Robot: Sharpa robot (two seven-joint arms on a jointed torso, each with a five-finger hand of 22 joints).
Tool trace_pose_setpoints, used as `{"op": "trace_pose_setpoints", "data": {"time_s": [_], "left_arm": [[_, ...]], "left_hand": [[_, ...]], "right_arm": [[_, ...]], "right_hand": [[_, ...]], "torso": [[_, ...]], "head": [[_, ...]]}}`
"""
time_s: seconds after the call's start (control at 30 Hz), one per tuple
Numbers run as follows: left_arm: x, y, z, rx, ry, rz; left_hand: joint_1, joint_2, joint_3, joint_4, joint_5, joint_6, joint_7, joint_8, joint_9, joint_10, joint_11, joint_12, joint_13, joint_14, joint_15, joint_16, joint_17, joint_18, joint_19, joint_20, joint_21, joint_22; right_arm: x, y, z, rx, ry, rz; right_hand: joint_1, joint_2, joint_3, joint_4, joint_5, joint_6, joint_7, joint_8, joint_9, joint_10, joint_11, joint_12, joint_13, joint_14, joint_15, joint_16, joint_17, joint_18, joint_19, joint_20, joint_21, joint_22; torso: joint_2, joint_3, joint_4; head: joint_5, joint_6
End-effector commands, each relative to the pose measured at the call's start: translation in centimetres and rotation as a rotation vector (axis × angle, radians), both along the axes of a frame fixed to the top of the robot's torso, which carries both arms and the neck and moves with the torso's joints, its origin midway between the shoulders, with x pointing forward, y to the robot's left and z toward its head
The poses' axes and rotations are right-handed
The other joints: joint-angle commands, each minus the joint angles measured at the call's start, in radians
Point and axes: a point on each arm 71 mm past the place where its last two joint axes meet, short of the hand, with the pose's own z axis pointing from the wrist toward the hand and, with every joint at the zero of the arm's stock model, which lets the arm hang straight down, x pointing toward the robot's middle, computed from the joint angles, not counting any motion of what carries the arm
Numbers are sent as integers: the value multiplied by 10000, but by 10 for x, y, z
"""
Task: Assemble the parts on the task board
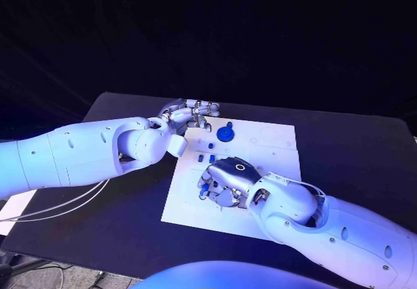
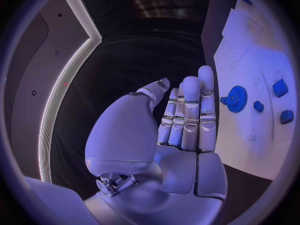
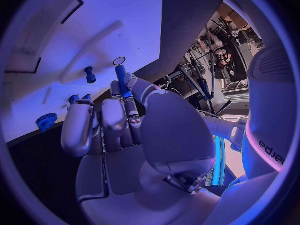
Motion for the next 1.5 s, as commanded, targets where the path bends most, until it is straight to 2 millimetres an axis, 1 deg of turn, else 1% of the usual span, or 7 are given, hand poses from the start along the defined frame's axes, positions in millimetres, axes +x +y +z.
{"op": "trace_pose_setpoints", "data": {"time_s": [0.03,0.67,0.87,1.07,1.27,1.37,1.5], "left_arm": [[0,-2,1,-73,-97,-184],[0,-3,1,-81,-94,-205],[0,-3,1,-84,-91,-216],[0,-3,1,-88,-90,-225],[0,-4,1,-86,-84,-229],[0,-4,1,-85,-83,-227],[0,-4,1,-81,-79,-223]], "left_hand": [[48,36,-6,-49,19,-65,12,58,-14,-40,7,13,15,-90,-6,44,-15,109,25,50,-51,-15],[48,36,-6,-49,19,-65,12,58,-14,-40,7,13,15,-90,-6,44,-15,109,25,50,-51,-15],[48,36,-6,-49,19,-65,12,58,-14,-40,7,13,15,-90,-6,44,-15,109,25,50,-51,-15],[48,36,-6,-49,19,-65,12,58,-14,-40,7,13,15,-90,-6,44,-15,109,25,50,-51,-15],[48,36,-6,-49,19,-65,12,58,-14,-40,7,13,15,-90,-6,44,-15,109,25,50,-51,-15],[48,36,-6,-49,19,-65,12,58,-14,-40,7,13,15,-90,-6,44,-15,109,25,50,-51,-15],[48,36,-6,-49,19,-65,12,58,-14,-40,7,13,15,-90,-6,44,-15,109,25,50,-51,-15]], "right_arm": [[-1,1,-3,-272,-61,191],[1,1,-12,-757,118,166],[0,3,-16,-877,163,214],[-1,4,-17,-992,172,261],[-2,5,-19,-1061,217,335],[-1,4,-19,-1047,222,309],[0,3,-18,-891,158,264]], "right_hand": [[293,189,53,-12,55,54,4,61,15,464,-368,22,156,155,-36,20,5,-167,59,-19,73,22],[276,180,54,-16,57,54,8,58,18,468,-365,9,160,151,-32,14,-9,-170,60,-17,84,35],[276,180,54,-16,57,54,8,58,18,468,-365,9,160,151,-32,14,-9,-170,60,-17,84,35],[188,120,21,-18,57,25,25,33,20,446,-351,-53,168,128,-15,-37,-91,-165,40,-7,77,12],[-494,-321,-237,216,375,-774,246,-352,-156,-654,-33,-583,-76,5,276,-338,-535,-92,-209,183,-257,-473],[-679,-535,-451,247,427,-1399,331,-354,-291,-1551,128,-544,-262,-106,396,-654,-978,24,-450,318,-673,-1047],[-702,-617,-874,208,501,-1933,351,-344,-301,-2558,231,-523,-257,-158,462,-775,-1163,105,-598,424,-947,-1414]], "torso": [[1,0,1],[-1,-6,3],[10,4,18],[-1,-10,7],[-6,-6,1],[-3,-4,2],[-1,-4,5]], "head": [[19,-16],[36,-54],[45,-66],[44,-84],[29,-77],[23,-77],[20,-81]]}}
